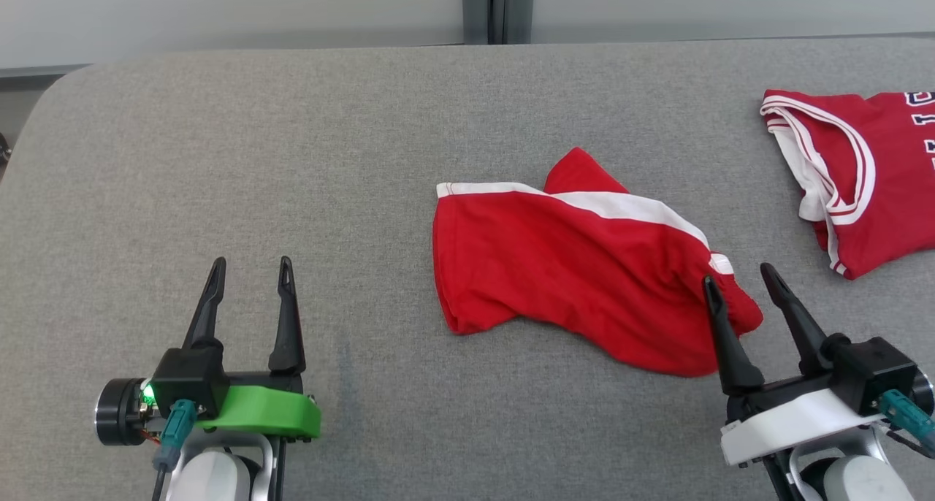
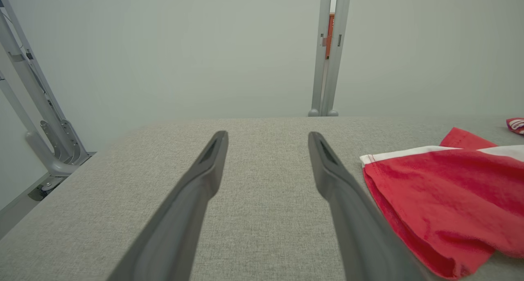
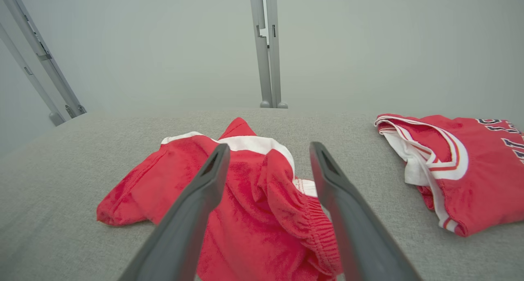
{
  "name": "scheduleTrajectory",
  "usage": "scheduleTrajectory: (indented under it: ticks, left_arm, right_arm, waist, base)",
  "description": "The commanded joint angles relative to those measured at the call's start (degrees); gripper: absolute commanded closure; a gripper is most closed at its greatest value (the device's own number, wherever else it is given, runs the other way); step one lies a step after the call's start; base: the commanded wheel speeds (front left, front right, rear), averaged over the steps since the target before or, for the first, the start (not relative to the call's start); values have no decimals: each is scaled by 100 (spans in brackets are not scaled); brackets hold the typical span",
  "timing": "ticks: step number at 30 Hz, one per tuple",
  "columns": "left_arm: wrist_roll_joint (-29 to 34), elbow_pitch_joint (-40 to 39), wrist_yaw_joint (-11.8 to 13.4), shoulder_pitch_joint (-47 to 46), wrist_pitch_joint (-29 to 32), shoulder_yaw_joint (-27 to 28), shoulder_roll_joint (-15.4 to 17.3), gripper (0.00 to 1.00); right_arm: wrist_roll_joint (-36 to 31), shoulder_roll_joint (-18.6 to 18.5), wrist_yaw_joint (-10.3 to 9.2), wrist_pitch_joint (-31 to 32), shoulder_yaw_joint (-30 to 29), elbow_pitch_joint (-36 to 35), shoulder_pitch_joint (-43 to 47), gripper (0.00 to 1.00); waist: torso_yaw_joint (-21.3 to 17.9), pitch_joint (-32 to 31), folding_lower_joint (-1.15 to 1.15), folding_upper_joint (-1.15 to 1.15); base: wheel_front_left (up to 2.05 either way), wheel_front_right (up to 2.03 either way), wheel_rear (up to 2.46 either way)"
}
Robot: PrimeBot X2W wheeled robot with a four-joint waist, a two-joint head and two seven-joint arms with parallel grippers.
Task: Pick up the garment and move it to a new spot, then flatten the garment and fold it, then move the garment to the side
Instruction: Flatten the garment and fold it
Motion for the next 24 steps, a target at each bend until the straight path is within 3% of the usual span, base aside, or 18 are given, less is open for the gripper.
scheduleTrajectory:
  ticks: [1, 8, 18, 24]
  left_arm:
    - [54, 9, 28, 75, -16, 24, 56, 0]
    - [57, 24, 66, 311, -16, 25, 130, 0]
    - [24, -26, 104, 446, 36, -35, 193, 0]
    - [115, -40, -120, -110, 204, -300, 190, 0]
  right_arm:
    - [56, -25, -10, 15, -105, -30, -56, 0]
    - [267, -94, -10, 108, -630, 76, 30, 0]
    - [365, -97, -10, 166, -628, 87, 114, 0]
    - [416, -111, -10, 208, -595, -8, 9, 0]
  waist:
    - [-39, -98, 0, 0]
    - [-83, -291, 0, 0]
    - [-94, -368, 0, 0]
    - [-112, -185, 0, 0]
  base:
    - [0, 0, 0]
    - [0, 0, 0]
    - [0, 0, 0]
    - [0, 0, 0]
